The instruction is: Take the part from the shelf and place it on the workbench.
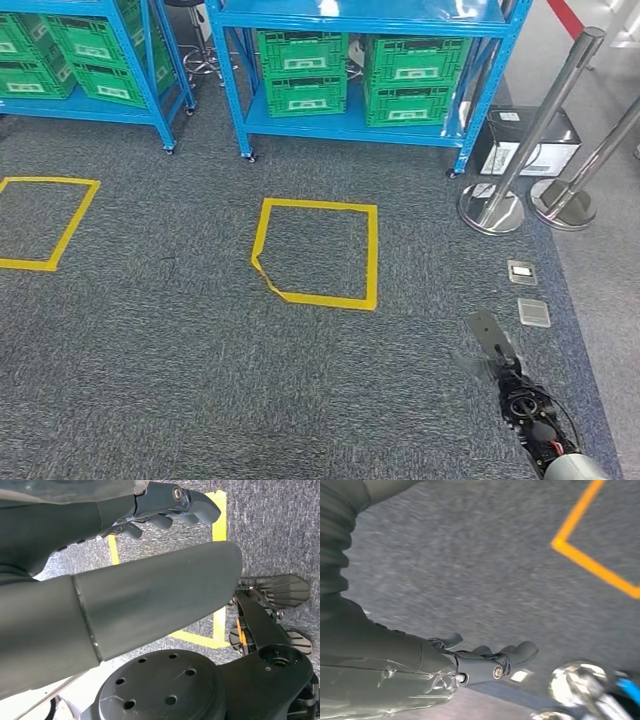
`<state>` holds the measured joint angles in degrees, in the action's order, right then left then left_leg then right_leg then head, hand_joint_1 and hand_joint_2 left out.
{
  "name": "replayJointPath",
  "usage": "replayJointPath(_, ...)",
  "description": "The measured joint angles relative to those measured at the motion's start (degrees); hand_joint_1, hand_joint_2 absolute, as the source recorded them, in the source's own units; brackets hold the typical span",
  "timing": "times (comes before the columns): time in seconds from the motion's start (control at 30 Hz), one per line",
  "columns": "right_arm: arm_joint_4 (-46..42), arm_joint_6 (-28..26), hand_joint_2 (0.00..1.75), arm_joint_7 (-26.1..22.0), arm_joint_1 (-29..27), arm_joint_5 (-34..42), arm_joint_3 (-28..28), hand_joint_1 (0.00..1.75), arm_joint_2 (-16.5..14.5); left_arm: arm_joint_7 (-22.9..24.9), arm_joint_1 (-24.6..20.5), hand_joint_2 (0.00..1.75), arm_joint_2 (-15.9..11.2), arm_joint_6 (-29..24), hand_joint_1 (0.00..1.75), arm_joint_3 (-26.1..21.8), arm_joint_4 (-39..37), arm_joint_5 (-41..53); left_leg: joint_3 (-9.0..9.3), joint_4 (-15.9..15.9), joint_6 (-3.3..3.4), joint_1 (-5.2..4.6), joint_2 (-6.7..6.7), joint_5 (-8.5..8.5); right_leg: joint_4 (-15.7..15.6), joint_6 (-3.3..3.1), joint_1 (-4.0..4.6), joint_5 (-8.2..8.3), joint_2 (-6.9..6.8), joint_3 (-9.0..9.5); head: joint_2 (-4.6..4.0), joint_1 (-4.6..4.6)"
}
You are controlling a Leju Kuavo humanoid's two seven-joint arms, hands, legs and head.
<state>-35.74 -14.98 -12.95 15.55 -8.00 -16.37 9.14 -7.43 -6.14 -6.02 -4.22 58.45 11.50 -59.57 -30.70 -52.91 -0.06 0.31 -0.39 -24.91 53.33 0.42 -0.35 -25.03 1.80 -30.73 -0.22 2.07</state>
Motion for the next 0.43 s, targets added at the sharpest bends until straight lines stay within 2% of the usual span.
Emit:
replayJointPath(0.17, 6.91, 1.58, 1.75, 5.08, -0.67, 2.5, 0.94, 0.0, -0.04, 0.0, 0.01, 0.0, 0.01, -0.08, 0.0, 0.0, 0.0, -0.15, 0.08, 0.12, -0.05, 0.0, -0.01, 0.03, 0.0, -0.04, 0.0, -0.03, 0.0, 0.03, 0.0, -0.01)
replayJointPath(0.43, 15.36, 8.88, 1.75, 18.47, -6.29, 4.86, 2.02, 0.0, -1.33, 0.0, 0.0, 0.0, 0.01, 0.0, 0.0, 0.0, 0.0, 0.39, 0.15, 0.2, -0.08, 0.02, -0.04, -0.01, 0.0, -0.16, 0.01, -0.19, -0.04, 0.11, 0.0, -0.02)
